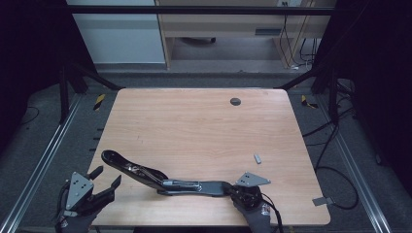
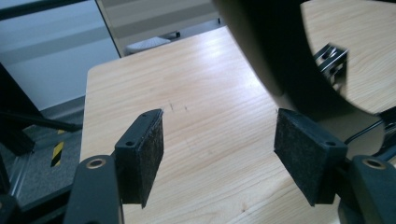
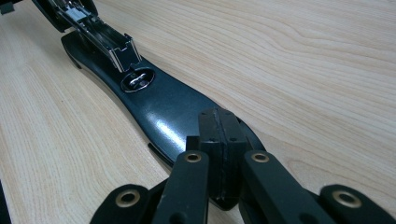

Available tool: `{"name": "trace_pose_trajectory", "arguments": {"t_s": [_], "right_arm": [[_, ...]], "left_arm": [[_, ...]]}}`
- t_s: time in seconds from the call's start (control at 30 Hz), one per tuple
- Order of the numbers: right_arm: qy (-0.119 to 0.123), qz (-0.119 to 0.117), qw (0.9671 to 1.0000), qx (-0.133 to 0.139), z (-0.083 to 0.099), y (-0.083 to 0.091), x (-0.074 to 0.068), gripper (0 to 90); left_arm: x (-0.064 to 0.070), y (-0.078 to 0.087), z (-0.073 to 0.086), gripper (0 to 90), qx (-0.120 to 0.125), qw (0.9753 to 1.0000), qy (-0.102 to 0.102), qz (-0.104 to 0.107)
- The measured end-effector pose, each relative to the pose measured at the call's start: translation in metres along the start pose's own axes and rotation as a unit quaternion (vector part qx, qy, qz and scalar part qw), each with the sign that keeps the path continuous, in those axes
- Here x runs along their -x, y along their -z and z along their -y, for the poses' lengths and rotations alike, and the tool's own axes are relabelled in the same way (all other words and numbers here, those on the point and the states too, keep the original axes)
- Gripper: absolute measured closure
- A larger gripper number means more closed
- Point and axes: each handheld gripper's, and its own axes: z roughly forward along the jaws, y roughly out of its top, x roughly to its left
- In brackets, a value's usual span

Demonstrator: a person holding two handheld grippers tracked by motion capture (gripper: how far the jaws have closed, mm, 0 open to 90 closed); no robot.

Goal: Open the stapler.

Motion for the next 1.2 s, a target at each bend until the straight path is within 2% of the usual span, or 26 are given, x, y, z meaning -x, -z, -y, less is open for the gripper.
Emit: {"name": "trace_pose_trajectory", "arguments": {"t_s": [0.17,0.43,0.77,0.97,1.1,1.2], "right_arm": [[-0.001,0.000,1.0000,0.000,0.000,0.000,0.000,90.0],[-0.003,0.000,1.0000,-0.001,0.000,0.000,0.000,90.0],[-0.008,0.000,1.0000,-0.004,-0.001,0.000,0.000,90.0],[-0.006,0.007,1.0000,-0.001,-0.004,0.003,0.002,90.0],[-0.008,0.017,0.9998,0.011,-0.008,0.012,0.007,90.0],[-0.012,0.030,0.9993,0.017,-0.010,0.019,0.013,86.7]], "left_arm": [[-0.001,-0.008,0.010,33.2,-0.008,0.9998,0.013,-0.010],[0.002,-0.019,0.021,34.0,-0.018,0.9997,0.015,-0.009],[0.008,-0.029,0.034,35.1,-0.018,0.9993,0.024,-0.024],[0.012,-0.032,0.040,35.6,-0.025,0.9990,0.028,-0.026],[0.011,-0.033,0.042,35.7,-0.027,0.9987,0.034,-0.026],[0.011,-0.033,0.043,35.9,-0.029,0.9985,0.038,-0.028]]}}
